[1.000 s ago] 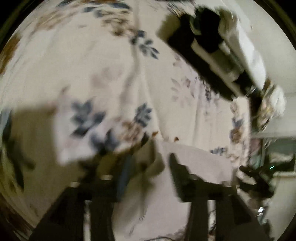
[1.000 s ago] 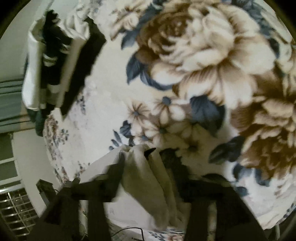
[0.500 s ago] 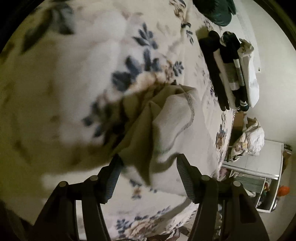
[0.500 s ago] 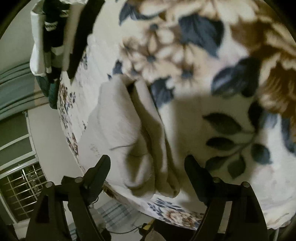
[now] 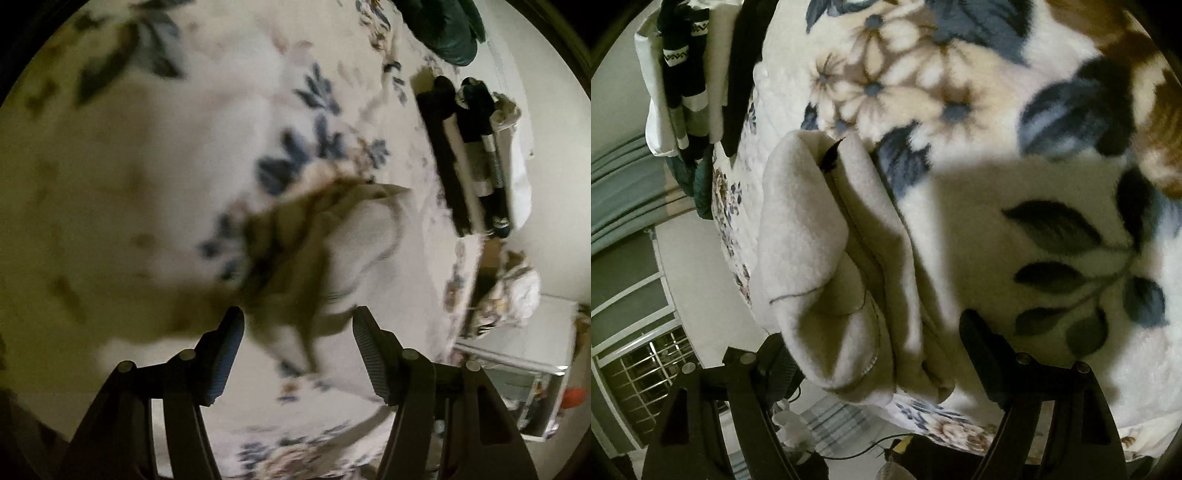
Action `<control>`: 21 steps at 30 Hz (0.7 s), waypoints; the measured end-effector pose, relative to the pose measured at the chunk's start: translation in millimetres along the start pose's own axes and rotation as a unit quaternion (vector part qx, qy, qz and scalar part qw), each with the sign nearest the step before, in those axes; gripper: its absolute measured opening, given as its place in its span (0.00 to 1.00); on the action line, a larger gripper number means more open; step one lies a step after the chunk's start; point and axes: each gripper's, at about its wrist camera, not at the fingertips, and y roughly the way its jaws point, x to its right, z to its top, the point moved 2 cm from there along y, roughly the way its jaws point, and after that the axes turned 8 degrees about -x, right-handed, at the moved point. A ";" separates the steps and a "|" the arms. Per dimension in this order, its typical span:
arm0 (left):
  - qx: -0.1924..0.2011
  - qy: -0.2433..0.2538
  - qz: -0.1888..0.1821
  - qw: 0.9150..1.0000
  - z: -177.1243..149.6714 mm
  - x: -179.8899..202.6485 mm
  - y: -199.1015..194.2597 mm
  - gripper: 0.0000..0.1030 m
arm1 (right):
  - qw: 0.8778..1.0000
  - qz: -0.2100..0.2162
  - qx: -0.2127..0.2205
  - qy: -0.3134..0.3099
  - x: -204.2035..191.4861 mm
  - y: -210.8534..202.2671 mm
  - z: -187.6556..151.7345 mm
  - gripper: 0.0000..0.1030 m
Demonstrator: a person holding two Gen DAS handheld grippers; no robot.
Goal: Fold small clothes
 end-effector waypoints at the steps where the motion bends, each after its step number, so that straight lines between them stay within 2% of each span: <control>1: -0.004 0.001 0.009 1.000 1.7 -3.9 1.4 0.57 | 1.000 0.001 -0.001 0.000 0.8 0.0 -0.8 0.81; 4: -0.016 -0.002 -0.004 1.000 7.6 -9.6 10.4 0.58 | 1.000 0.004 -0.004 -0.001 5.5 -0.7 -2.9 0.81; 5: -0.020 0.007 -0.004 1.000 10.1 -7.1 15.8 0.62 | 1.000 0.005 -0.004 0.000 5.9 0.3 -3.2 0.81; 7: -0.022 0.016 0.001 1.000 12.2 -3.5 23.6 0.63 | 1.000 0.006 -0.004 0.001 6.3 2.0 -3.9 0.81; 9: -0.020 0.016 -0.010 1.000 14.0 -2.1 28.7 0.66 | 1.000 0.008 -0.005 0.002 6.9 2.8 -5.4 0.81; 11: -0.015 0.011 -0.031 0.999 15.5 -2.5 30.2 0.71 | 1.000 0.009 -0.007 0.002 6.2 4.5 -5.8 0.81; 15: -0.009 -0.003 -0.073 0.997 14.8 -6.2 26.8 0.71 | 1.000 0.015 -0.011 0.001 7.3 7.0 -5.3 0.81; 19: -0.007 -0.012 -0.152 0.988 13.7 -5.8 24.0 0.71 | 0.999 0.038 -0.012 0.008 10.1 10.7 -4.0 0.82; 21: -0.010 -0.009 -0.159 0.987 14.2 -2.7 27.5 0.71 | 0.999 0.048 -0.011 0.011 11.2 12.2 -3.7 0.82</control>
